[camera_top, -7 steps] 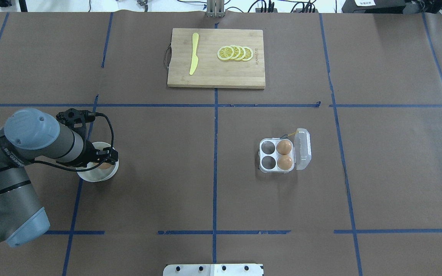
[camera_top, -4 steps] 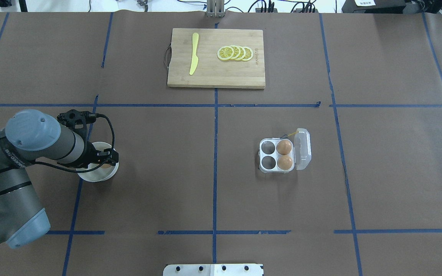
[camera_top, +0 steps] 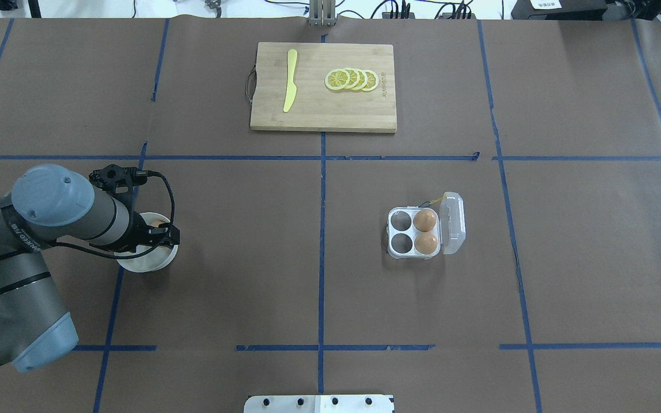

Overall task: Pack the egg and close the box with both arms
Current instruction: 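Close the left gripper on the brown egg inside the bowl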

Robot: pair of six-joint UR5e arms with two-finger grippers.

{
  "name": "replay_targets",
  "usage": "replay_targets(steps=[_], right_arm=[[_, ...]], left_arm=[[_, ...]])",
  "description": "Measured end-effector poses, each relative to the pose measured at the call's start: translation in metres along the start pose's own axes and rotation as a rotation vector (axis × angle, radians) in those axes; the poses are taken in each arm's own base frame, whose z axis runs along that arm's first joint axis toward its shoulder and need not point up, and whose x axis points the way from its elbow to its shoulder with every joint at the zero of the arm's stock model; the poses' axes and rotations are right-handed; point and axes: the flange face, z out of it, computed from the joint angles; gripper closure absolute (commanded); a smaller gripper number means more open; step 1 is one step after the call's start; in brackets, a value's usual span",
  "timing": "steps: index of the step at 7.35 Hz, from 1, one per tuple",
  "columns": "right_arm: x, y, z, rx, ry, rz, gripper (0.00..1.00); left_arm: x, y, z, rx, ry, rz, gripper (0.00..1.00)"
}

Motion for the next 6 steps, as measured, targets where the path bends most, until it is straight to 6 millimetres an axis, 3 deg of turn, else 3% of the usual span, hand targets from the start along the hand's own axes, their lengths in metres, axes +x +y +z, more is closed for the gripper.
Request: replay_targets(steps=[6], right_arm=[[0.0009,0.0007,0.0006,-0.001,-0.001,0.002,0.00]], left_arm=[[0.0021,-0.0015,0.0031,0.000,-0.004,0.004,0.22]])
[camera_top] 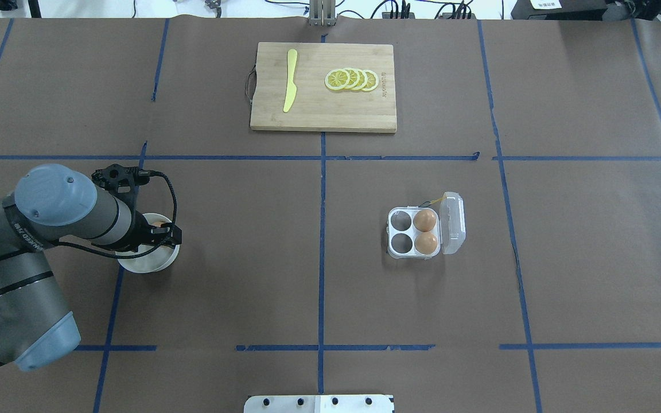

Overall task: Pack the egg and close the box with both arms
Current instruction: 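Close the left gripper on the brown egg inside the bowl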

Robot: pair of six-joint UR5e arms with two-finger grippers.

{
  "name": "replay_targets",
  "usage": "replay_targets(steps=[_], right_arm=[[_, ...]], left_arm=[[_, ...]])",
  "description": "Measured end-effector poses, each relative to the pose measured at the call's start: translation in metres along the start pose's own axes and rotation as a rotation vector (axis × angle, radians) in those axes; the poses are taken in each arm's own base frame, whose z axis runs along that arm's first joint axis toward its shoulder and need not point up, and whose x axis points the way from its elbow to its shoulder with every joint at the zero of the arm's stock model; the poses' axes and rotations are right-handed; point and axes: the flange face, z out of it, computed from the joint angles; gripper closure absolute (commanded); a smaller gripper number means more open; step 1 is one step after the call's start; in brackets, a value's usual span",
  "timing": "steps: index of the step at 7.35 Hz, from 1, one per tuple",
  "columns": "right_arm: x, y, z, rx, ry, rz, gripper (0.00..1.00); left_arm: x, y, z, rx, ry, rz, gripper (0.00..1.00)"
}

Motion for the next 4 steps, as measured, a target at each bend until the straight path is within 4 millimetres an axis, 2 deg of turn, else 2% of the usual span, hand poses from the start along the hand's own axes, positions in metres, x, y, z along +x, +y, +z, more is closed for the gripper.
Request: replay_targets(steps=[4], right_arm=[[-0.0021,0.0008,-0.0004,0.000,-0.017,0.000,0.00]], left_arm=[[-0.0054,-0.0046,0.0066,0.005,-0.018,-0.009,0.30]])
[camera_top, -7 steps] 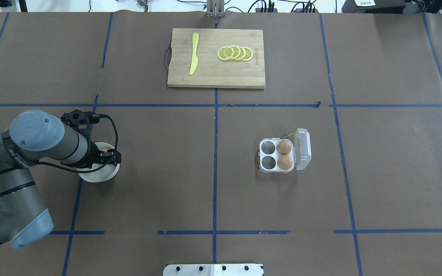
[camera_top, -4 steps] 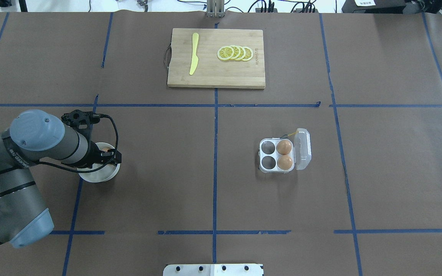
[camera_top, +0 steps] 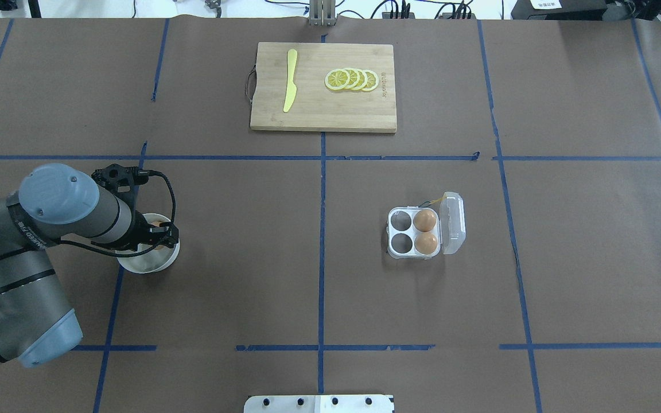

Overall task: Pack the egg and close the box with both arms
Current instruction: 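Close the left gripper on the brown egg inside the bowl, then lift the egg with the left gripper and carry it over the carton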

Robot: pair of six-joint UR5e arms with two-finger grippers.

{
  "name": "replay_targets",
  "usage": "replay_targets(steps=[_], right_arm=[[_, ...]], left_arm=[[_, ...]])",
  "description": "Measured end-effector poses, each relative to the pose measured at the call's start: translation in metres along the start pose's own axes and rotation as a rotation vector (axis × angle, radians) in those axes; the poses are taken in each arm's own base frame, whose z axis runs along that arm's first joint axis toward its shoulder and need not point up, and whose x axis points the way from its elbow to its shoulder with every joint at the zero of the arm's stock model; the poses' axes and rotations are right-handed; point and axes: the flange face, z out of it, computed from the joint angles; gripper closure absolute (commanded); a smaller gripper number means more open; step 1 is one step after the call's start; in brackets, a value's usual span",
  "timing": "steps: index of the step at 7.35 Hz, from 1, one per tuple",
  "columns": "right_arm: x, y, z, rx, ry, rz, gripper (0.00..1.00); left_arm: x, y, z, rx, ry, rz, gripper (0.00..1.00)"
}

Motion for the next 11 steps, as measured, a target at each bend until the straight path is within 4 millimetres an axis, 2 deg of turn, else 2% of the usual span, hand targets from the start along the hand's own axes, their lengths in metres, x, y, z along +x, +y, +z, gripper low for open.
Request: replay_targets(steps=[2,3,6,7,9,11], right_arm=[[-0.001,0.001,0.000,-0.002,-0.015,0.002,0.00],[-0.001,0.001,0.001,-0.002,-0.018,0.002,0.00],[-0.001,0.002,0.001,-0.002,-0.019,0.003,0.00],[-0.001,0.003,0.001,-0.003,-0.019,0.003,0.00],[-0.001,0.003,0.001,-0.003,-0.020,0.004,0.00],[-0.001,0.003,0.001,-0.003,-0.020,0.003,0.00]], left_arm=[[-0.002,-0.005,-0.001,0.017,-0.005,-0.003,0.33],[-0.003,-0.006,-0.002,0.021,-0.006,-0.005,0.37],[-0.001,-0.009,-0.002,0.023,-0.004,-0.008,0.87],[0.000,-0.010,-0.003,0.024,-0.001,-0.009,0.99],[0.000,-0.012,-0.008,0.032,0.004,-0.011,1.00],[-0.005,-0.008,-0.031,0.048,0.029,-0.011,1.00]])
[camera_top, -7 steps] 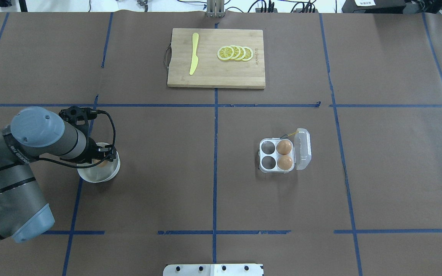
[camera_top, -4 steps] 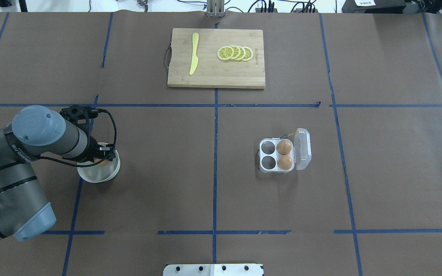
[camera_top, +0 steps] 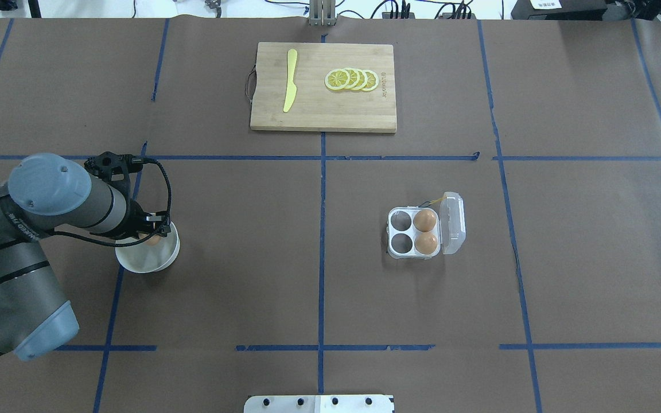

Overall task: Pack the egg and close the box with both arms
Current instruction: 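Lift the egg with the left gripper and carry it over the carton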

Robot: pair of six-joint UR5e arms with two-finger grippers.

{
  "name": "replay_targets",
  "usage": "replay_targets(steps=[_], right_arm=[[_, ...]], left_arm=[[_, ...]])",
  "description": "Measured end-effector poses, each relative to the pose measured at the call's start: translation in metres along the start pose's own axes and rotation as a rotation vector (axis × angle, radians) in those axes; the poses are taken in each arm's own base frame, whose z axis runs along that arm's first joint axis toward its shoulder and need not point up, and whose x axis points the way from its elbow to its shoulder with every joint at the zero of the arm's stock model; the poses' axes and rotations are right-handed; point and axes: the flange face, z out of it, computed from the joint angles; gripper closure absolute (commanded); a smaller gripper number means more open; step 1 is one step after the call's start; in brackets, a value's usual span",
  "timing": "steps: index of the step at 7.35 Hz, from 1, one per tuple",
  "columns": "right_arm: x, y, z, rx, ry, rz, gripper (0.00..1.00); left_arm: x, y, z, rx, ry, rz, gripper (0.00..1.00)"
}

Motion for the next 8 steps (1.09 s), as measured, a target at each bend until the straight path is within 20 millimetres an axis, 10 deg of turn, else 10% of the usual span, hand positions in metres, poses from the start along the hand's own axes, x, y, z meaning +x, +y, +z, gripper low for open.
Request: replay_targets(steps=[3,6,8], right_arm=[[-0.002,-0.001,-0.002,0.004,0.000,-0.003,0.00],[-0.005,-0.002,-0.003,0.005,-0.013,-0.001,0.00],[-0.006,-0.002,-0.003,0.005,-0.023,0.000,0.00]], left_arm=[[-0.006,0.012,-0.063,0.038,0.071,0.008,1.00],[0.119,-0.020,-0.099,0.097,0.268,0.065,1.00],[0.213,-0.031,-0.076,0.108,0.446,0.072,1.00]])
